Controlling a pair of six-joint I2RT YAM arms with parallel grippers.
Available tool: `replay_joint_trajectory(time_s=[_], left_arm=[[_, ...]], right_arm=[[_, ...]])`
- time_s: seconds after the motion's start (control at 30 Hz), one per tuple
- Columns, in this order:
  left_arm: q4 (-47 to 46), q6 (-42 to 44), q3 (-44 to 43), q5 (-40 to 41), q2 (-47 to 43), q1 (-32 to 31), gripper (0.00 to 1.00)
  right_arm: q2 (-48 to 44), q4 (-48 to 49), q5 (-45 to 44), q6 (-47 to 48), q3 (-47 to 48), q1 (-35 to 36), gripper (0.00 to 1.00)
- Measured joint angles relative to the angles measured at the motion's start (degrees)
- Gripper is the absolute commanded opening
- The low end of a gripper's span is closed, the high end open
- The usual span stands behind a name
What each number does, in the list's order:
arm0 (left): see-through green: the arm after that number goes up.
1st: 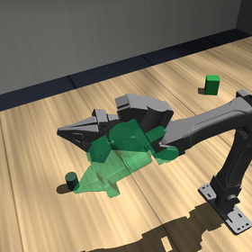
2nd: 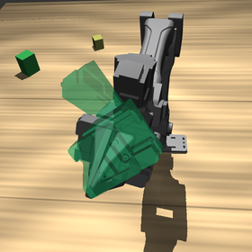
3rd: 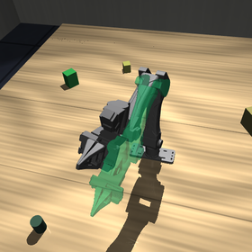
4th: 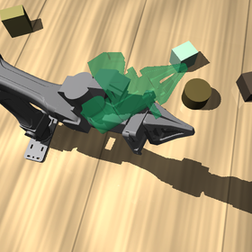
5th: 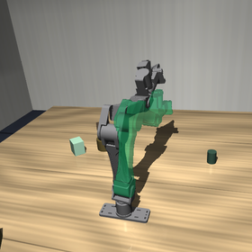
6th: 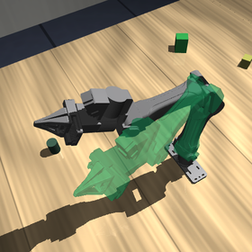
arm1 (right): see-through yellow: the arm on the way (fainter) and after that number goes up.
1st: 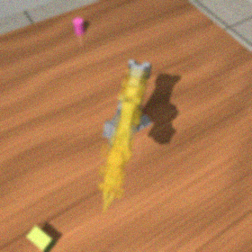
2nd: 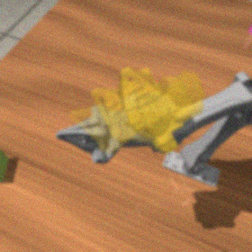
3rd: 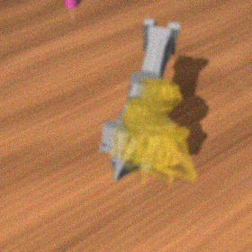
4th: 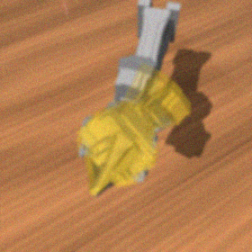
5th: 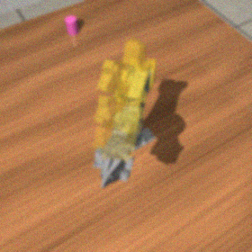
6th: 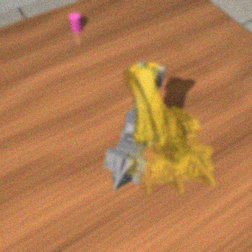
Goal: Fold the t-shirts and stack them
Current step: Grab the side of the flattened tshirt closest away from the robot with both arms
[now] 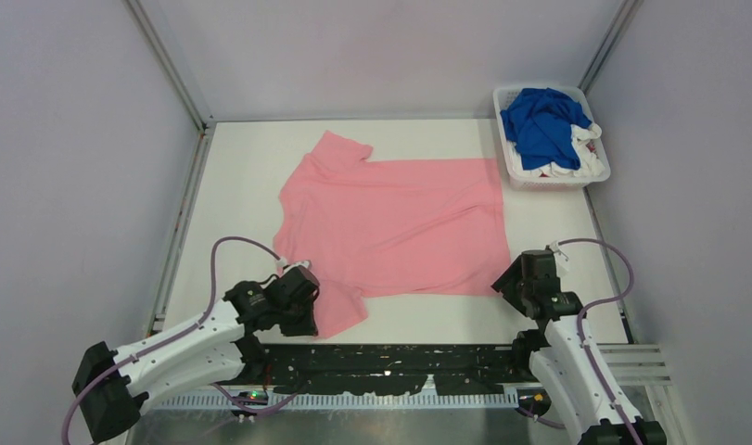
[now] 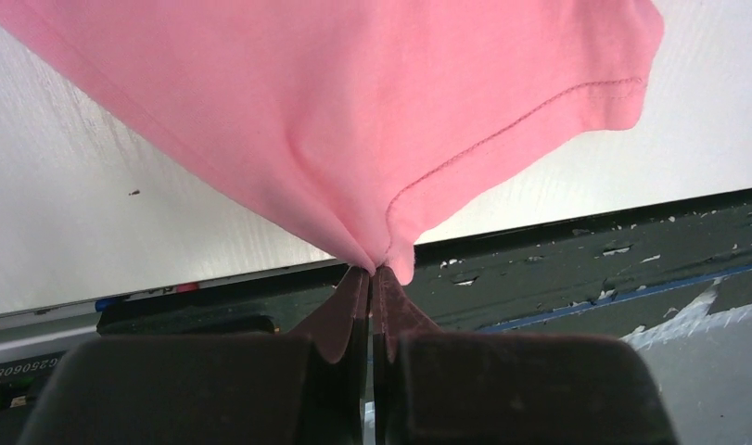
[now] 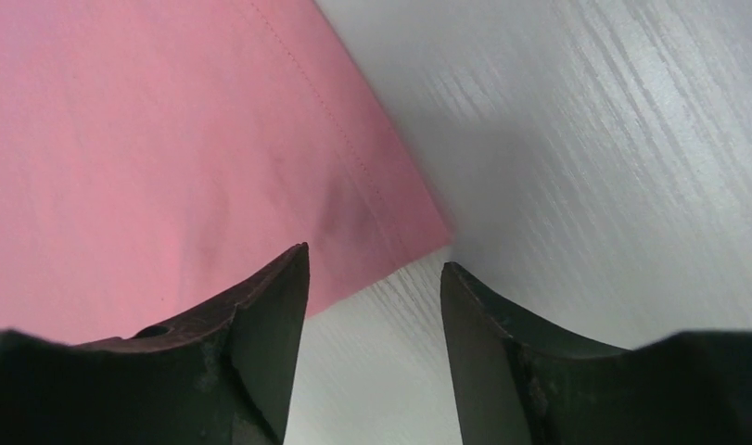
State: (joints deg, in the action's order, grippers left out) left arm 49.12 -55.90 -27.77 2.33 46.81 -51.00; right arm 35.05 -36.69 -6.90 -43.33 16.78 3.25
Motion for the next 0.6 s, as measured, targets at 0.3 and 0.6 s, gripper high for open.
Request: replay_joint_trajectory(time_s=[0.3, 0.6], left_arm=[[0.0, 0.9, 0.0, -0.2, -2.7, 0.0, 0.0], [0.0, 0.9, 0.0, 0.2, -2.3, 0.0, 0.0]], right_arm=[[3.4, 5.5, 0.5, -0.7, -0.6, 0.0, 0.53], [8.5, 10.9, -1.3, -0.8, -0.8, 0.0, 0.08]])
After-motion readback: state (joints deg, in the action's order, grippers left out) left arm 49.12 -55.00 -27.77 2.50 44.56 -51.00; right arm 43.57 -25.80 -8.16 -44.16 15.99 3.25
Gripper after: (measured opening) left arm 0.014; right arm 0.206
